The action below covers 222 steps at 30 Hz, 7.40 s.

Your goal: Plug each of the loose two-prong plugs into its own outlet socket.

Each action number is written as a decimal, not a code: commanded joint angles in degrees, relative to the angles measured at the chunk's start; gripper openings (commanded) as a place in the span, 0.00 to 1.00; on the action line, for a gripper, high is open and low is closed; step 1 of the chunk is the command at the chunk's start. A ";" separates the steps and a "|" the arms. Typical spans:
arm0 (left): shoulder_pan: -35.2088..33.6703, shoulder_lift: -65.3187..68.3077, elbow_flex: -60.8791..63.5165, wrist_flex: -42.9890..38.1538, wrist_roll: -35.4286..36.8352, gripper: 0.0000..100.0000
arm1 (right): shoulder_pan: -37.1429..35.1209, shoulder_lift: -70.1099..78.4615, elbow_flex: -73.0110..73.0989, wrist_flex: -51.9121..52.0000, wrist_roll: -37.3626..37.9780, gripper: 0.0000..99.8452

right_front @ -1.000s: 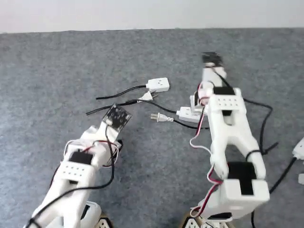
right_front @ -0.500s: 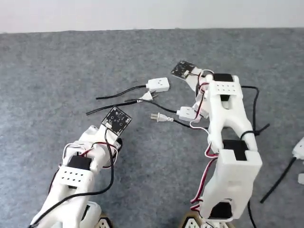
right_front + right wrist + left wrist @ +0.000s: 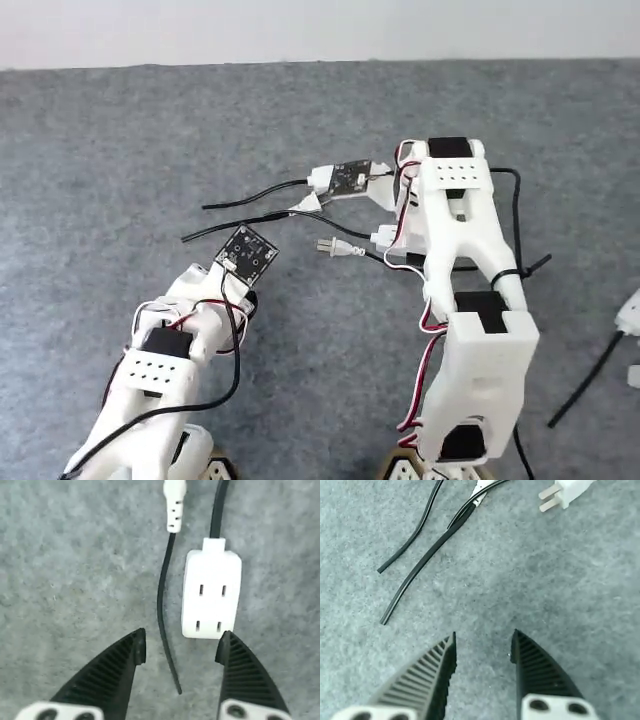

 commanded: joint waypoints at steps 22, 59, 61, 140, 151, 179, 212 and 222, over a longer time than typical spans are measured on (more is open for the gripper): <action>-0.35 -1.32 -0.31 0.35 -2.29 0.17 | -2.15 7.16 -5.98 -7.25 12.13 0.23; -9.41 -1.23 -4.44 -1.93 8.53 0.17 | -18.15 -18.07 -11.87 12.00 -22.07 0.01; -10.81 -1.23 -5.05 -1.85 11.25 0.17 | -20.26 -19.38 -11.87 14.55 -22.07 0.01; -15.91 36.22 -47.60 29.63 26.37 0.17 | -12.44 -73.98 74.02 -49.71 -49.14 0.01; -16.35 49.41 -51.03 29.71 32.00 0.17 | -10.59 -53.58 68.66 -61.76 -59.52 0.01; -18.29 54.15 -54.46 31.38 31.56 0.17 | -13.49 -41.80 67.16 -60.35 -58.90 0.01; 12.31 39.38 -46.64 31.30 -21.10 0.26 | 13.49 -104.75 92.75 -35.47 -61.80 0.01; 24.88 29.36 -47.08 35.78 -33.76 0.26 | 21.41 -106.24 94.68 -33.89 -57.23 0.01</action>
